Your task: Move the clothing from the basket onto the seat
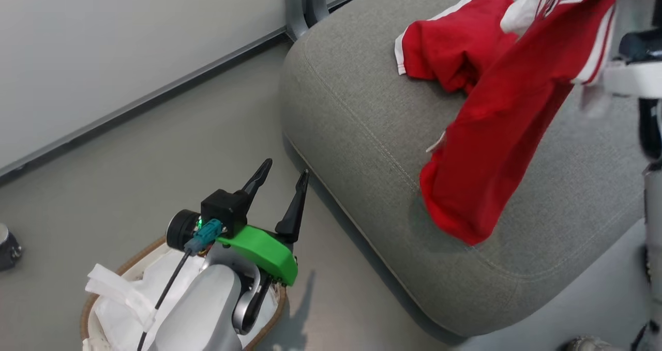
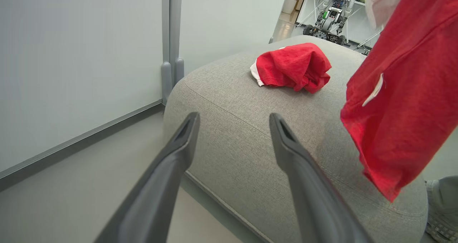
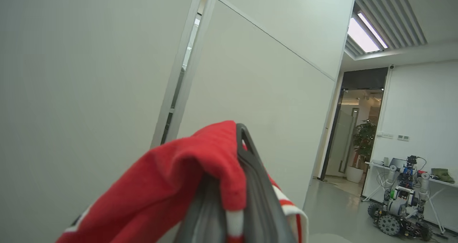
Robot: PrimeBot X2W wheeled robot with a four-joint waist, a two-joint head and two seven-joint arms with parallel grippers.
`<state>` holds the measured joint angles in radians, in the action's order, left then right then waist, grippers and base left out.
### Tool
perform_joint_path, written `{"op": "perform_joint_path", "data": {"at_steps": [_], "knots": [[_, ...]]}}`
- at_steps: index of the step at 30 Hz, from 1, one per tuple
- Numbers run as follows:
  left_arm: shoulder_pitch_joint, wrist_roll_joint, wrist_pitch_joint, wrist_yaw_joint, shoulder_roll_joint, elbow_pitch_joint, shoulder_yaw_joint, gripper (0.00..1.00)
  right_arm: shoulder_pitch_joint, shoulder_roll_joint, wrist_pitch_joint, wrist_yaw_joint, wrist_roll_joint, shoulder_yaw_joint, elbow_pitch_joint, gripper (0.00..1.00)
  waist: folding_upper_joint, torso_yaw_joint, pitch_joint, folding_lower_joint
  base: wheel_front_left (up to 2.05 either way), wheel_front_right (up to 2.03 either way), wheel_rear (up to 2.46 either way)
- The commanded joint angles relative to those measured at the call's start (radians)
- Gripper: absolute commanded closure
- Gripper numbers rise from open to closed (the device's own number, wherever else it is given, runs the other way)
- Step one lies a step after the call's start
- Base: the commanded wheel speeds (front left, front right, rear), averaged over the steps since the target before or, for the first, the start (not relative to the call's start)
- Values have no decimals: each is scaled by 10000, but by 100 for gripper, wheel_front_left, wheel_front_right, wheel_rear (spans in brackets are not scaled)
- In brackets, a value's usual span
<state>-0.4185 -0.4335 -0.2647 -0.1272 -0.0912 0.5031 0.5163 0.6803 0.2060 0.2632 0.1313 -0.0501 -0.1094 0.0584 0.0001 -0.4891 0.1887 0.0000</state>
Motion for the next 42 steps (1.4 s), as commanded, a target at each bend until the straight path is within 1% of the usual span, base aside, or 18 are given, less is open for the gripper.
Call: {"op": "perform_joint_path", "data": {"at_steps": [1, 5, 9, 12, 15, 17, 22, 25, 26, 27, 28, 29, 30, 34, 37, 42], "knots": [[-229, -28, 6, -43, -201, -50, 124, 0, 569, 263, 24, -11, 249, -4, 247, 100, -1, 508, 875, 0, 0, 0, 0], [-610, -201, 7, -43, -531, -166, 581, 0, 2034, 1027, 24, -12, 847, -269, 1287, 100, -1, 964, 1472, 0, 0, 0, 0], [-917, -361, 7, -42, -796, -310, 851, 0, 3227, 1465, 24, -12, 1541, -496, 2362, 100, -1, 1355, 2049, 0, 0, 0, 0], [-1151, -467, 7, -42, -978, -400, 1026, 0, 3751, 1612, 24, -12, 2127, -785, 3191, 100, -1, 1656, 2474, 0, 0, 0, 0], [-1366, -551, 7, -41, -1077, -492, 1167, 0, 3936, 1603, 24, -12, 2618, -1271, 3960, 100, -1, 1925, 2816, 0, 0, 0, 0], [-1454, -599, 7, -43, -1099, -559, 1202, 0, 3695, 1470, 22, -12, 2900, -1635, 4473, 100, -1, 2057, 2998, 0, 0, 0, 0], [-1550, -702, 7, -42, -1217, -544, 1318, 0, 2730, 1073, 17, -12, 3515, -2749, 5665, 100, -1, 2231, 3266, 0, 0, 0, 0], [-1556, -758, 7, -42, -1275, -535, 1353, 0, 2021, 771, 17, -12, 3712, -3422, 6119, 100, -1, 2273, 3302, 0, 0, 0, 0], [-1545, -772, 7, -43, -1290, -513, 1353, 0, 1709, 633, 17, -12, 3716, -3679, 6151, 83, -1, 2274, 3301, 0, 0, 0, 0], [-1533, -785, 7, -42, -1298, -495, 1355, 0, 1425, 517, 16, -12, 3729, -3844, 6172, 60, -1, 2271, 3287, 0, 0, 0, 0], [-1502, -789, 7, -43, -1306, -462, 1343, 0, 1066, 380, 17, -12, 3707, -4004, 6129, 25, -1, 2257, 3244, 0, 0, 0, 0], [-1470, -796, 7, -42, -1306, -433, 1331, 0, 809, 286, 17, -12, 3665, -4117, 6062, 9, -1, 2242, 3204, 0, 0, 0, 0], [-1425, -823, 7, -42, -1295, -389, 1306, 0, 543, 183, 17, -12, 3594, -4228, 5963, 0, -1, 2225, 3141, 0, 0, 0, 0], [-1182, -866, 7, -42, -1229, -211, 1095, 0, -534, -247, 17, -12, 3301, -4318, 5587, 0, -1, 2148, 2809, 0, 0, 0, 0], [-981, -860, 7, -42, -1123, -78, 939, 0, -1191, -371, 17, -12, 3052, -4153, 5233, 0, -1, 2133, 2459, 0, 0, 0, 0], [-536, -673, 7, -42, -879, 64, 510, 0, -2112, -618, 17, -12, 2680, -3483, 4446, 0, -1, 2264, 1743, 0, 0, 0, 0]]}}
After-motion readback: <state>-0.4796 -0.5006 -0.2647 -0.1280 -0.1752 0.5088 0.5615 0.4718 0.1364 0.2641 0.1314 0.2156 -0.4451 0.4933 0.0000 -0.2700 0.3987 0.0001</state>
